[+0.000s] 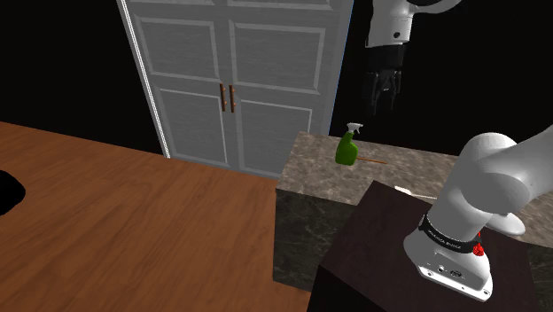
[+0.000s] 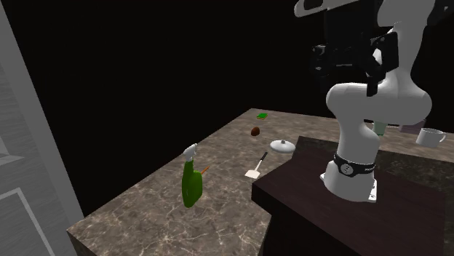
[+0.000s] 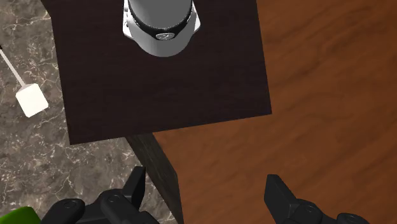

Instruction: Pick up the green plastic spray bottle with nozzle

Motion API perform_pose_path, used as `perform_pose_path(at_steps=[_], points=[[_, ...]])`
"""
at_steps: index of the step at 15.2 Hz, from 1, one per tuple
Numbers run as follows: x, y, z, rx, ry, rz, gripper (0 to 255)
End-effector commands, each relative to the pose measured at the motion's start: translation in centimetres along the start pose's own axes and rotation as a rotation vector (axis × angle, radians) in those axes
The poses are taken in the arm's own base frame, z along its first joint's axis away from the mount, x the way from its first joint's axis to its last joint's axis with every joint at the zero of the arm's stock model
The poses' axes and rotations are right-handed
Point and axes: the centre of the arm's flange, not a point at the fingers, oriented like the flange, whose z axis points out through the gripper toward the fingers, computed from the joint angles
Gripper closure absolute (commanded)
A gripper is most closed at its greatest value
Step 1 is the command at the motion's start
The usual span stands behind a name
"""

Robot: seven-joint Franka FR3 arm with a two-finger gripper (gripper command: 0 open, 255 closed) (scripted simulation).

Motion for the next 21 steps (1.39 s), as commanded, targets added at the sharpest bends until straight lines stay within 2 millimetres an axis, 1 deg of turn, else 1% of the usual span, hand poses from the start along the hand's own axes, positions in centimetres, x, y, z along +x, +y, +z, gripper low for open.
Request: perform_pose_path(at_steps=[1,11,21], points=[[0.0,0.0,0.0,0.0,0.0,0.0,0],[6.0,9.7,4.5,-0.053,0.039,-0.103,0],[13.1,19.0,8.3,-0.105,0.077,-0.206,0]])
